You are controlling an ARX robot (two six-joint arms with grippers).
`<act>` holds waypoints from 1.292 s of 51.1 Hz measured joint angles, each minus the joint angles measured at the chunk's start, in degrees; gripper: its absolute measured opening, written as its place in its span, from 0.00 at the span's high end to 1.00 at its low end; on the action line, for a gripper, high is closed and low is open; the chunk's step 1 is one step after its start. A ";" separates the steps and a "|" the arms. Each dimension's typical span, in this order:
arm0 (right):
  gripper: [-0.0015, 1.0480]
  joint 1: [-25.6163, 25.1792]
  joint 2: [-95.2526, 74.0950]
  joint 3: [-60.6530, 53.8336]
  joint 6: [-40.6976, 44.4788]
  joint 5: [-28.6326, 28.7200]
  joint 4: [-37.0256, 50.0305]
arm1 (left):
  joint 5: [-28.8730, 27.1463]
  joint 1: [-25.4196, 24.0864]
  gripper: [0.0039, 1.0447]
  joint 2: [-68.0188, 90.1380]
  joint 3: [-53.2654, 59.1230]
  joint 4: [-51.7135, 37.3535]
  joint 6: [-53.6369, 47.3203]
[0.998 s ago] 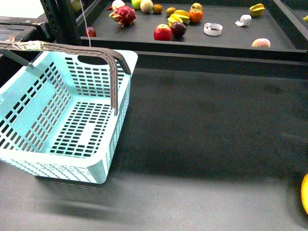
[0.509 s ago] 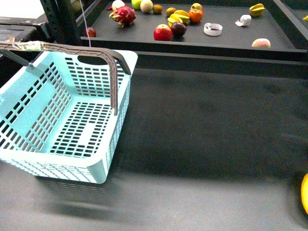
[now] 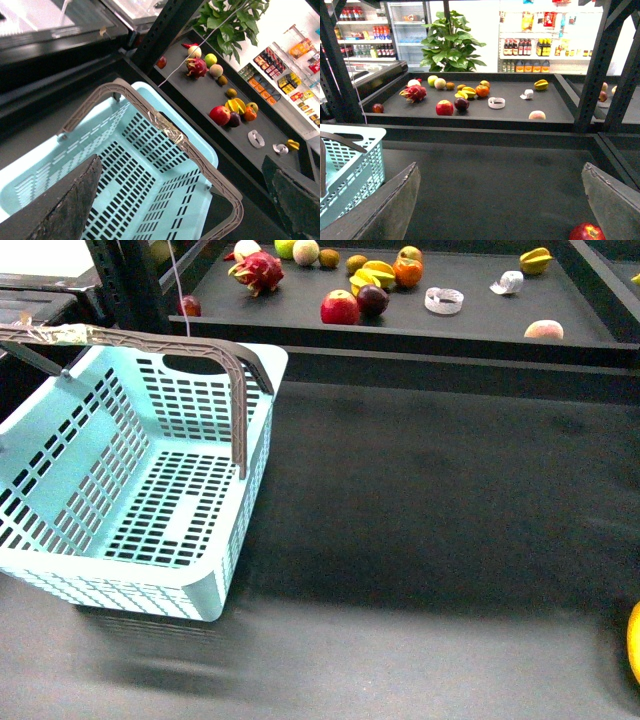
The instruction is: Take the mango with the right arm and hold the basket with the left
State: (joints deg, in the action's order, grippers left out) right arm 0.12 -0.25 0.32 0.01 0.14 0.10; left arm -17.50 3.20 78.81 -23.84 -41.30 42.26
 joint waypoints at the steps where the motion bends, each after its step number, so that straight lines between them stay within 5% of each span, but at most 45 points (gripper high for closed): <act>1: 0.08 0.00 0.02 0.00 0.00 0.00 0.00 | 0.22 0.00 0.08 1.01 -0.52 -0.20 0.98; 24: 0.08 0.00 0.02 0.00 -0.02 0.00 0.00 | 6.14 -0.42 0.08 28.35 -22.84 -0.22 20.94; 66: 0.08 0.00 0.00 0.00 -0.02 0.00 0.00 | 6.97 -1.01 0.08 43.78 -36.54 3.65 30.93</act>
State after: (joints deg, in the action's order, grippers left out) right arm 0.12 -0.25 0.32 -0.01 0.14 0.10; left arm -10.52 2.20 122.58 -60.38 -37.65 73.19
